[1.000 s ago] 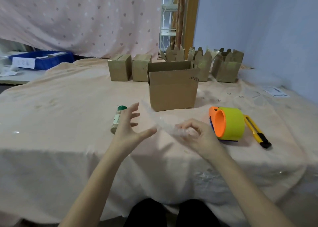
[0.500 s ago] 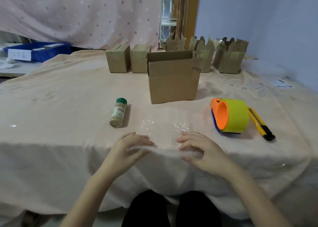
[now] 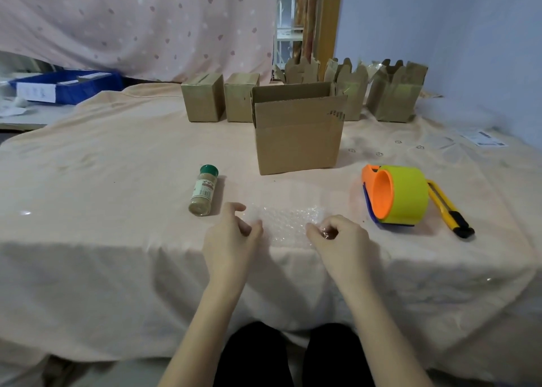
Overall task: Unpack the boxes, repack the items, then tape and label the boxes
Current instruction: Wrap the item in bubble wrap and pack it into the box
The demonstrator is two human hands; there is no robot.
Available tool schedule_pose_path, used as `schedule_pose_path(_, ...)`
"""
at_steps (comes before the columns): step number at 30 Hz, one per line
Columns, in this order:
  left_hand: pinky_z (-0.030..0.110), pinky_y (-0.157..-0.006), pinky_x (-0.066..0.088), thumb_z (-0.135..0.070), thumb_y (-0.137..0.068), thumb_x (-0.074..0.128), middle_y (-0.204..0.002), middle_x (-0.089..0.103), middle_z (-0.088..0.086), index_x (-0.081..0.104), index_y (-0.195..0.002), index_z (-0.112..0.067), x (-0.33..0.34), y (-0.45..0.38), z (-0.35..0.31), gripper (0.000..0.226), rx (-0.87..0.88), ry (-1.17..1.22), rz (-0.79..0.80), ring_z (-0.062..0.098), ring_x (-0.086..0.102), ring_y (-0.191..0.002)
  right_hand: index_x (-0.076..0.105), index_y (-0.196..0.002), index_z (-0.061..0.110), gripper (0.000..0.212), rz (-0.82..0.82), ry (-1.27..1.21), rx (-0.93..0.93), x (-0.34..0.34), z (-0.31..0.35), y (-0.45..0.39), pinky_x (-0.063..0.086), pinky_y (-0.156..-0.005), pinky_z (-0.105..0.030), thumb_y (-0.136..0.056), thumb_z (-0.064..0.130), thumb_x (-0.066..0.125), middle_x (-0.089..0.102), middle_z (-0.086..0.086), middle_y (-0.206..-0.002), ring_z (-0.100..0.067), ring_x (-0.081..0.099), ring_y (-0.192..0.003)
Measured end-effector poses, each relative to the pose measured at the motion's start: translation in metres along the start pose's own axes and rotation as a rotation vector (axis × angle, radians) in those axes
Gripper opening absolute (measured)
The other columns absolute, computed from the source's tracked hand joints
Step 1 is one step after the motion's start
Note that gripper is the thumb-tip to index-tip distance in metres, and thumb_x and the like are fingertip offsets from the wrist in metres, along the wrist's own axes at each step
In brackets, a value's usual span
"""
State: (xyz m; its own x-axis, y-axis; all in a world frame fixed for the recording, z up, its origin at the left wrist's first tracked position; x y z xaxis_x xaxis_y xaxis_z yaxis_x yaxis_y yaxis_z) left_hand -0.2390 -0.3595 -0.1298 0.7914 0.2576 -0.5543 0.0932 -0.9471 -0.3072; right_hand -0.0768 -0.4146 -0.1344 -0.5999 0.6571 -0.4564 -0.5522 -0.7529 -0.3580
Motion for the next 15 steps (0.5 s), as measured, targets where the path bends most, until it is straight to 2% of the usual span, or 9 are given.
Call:
schedule_pose_path(3, 0.033, -0.067, 0.04, -0.028, -0.084, 0.063, -0.063, 0.058, -0.012, 0.049, -0.112, -0.025, 0.002, 0.001, -0.002, 0.031, 0.009, -0.044, -0.006, 0.019, 0.06, -0.079, 0.045, -0.062, 0.01, 0.029, -0.028, 0.046, -0.021, 0.005, 0.002, 0.002, 0.038, -0.061, -0.037, -0.073, 0.013, 0.071, 0.051, -0.001, -0.059, -0.023, 0.046, -0.06)
schedule_pose_path(5, 0.037, -0.075, 0.043, -0.024, -0.083, 0.064, -0.064, 0.058, -0.01, 0.053, -0.109, -0.021, 0.003, 0.003, -0.004, 0.028, 0.043, -0.08, 0.004, 0.023, 0.06, -0.078, 0.047, -0.073, 0.013, 0.025, -0.031, 0.07, -0.021, 0.005, 0.004, 0.0, 0.036, -0.061, -0.035, -0.074, 0.013, 0.072, 0.057, 0.0, -0.069, -0.023, 0.052, -0.066)
schedule_pose_path(6, 0.038, -0.076, 0.044, -0.021, -0.081, 0.068, -0.068, 0.059, -0.007, 0.057, -0.105, -0.018, 0.003, 0.004, -0.002, 0.027, 0.097, -0.134, -0.015, 0.026, 0.06, -0.077, 0.047, -0.08, 0.013, 0.027, -0.034, 0.078, -0.029, 0.004, 0.004, -0.001, 0.032, -0.06, -0.031, -0.075, 0.012, 0.073, 0.057, -0.001, -0.078, -0.021, 0.052, -0.068)
schedule_pose_path(8, 0.041, -0.071, 0.046, -0.014, -0.07, 0.078, -0.082, 0.062, 0.008, 0.064, -0.094, -0.01, 0.006, 0.002, 0.004, 0.029, 0.269, -0.325, -0.127, 0.034, 0.061, -0.078, 0.047, -0.09, 0.011, 0.031, -0.028, 0.084, -0.075, 0.001, 0.003, -0.003, 0.031, -0.06, -0.021, -0.075, 0.009, 0.075, 0.051, -0.004, -0.094, -0.014, 0.051, -0.068)
schedule_pose_path(10, 0.045, -0.081, 0.045, -0.005, -0.068, 0.072, -0.106, 0.062, 0.022, 0.066, -0.094, -0.005, 0.01, 0.0, 0.004, 0.026, 0.469, -0.453, -0.222, 0.04, 0.062, -0.1, 0.052, -0.095, 0.006, 0.032, -0.011, 0.123, -0.153, 0.0, 0.002, -0.004, 0.036, -0.068, -0.022, -0.074, 0.007, 0.076, 0.048, -0.008, -0.101, -0.016, 0.055, -0.07)
schedule_pose_path(12, 0.044, -0.098, 0.036, -0.001, -0.075, 0.052, -0.124, 0.059, 0.025, 0.066, -0.101, -0.002, 0.015, -0.002, 0.001, 0.03, 0.727, -0.518, -0.169, 0.041, 0.055, -0.119, 0.06, -0.095, 0.004, 0.028, -0.072, 0.306, -0.307, 0.003, 0.001, -0.004, 0.033, -0.073, -0.027, -0.072, 0.004, 0.076, 0.054, -0.014, -0.108, -0.029, 0.059, -0.082)
schedule_pose_path(14, 0.04, -0.102, 0.033, -0.006, -0.082, 0.049, -0.119, 0.064, 0.018, 0.068, -0.102, -0.004, 0.022, -0.004, 0.003, 0.028, 0.892, -0.536, -0.031, 0.036, 0.058, -0.117, 0.067, -0.095, 0.005, 0.02, -0.139, 0.493, -0.516, 0.007, 0.005, -0.002, 0.034, -0.085, -0.032, -0.075, 0.005, 0.067, 0.062, -0.017, -0.116, -0.033, 0.056, -0.102)
schedule_pose_path(15, 0.038, -0.1, 0.034, -0.012, -0.085, 0.048, -0.114, 0.067, 0.014, 0.069, -0.102, -0.006, 0.023, -0.004, 0.006, 0.028, 0.897, -0.523, 0.037, 0.034, 0.061, -0.113, 0.069, -0.1, 0.005, 0.023, -0.1, 0.54, -0.608, 0.01, 0.007, -0.001, 0.034, -0.092, -0.036, -0.08, 0.009, 0.059, 0.063, -0.017, -0.12, -0.032, 0.055, -0.112)
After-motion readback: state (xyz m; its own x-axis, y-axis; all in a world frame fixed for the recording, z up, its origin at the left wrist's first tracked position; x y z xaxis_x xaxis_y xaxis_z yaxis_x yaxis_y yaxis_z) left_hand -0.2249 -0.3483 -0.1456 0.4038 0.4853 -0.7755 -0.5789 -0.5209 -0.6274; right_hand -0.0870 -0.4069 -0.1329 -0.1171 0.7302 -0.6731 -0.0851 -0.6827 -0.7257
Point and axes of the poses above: each hand's wrist, its own y-axis away from the middle knuckle, its own x-axis out of the palm, z = x × y, the point moved 1 cm from there along -y, towards the middle knuckle
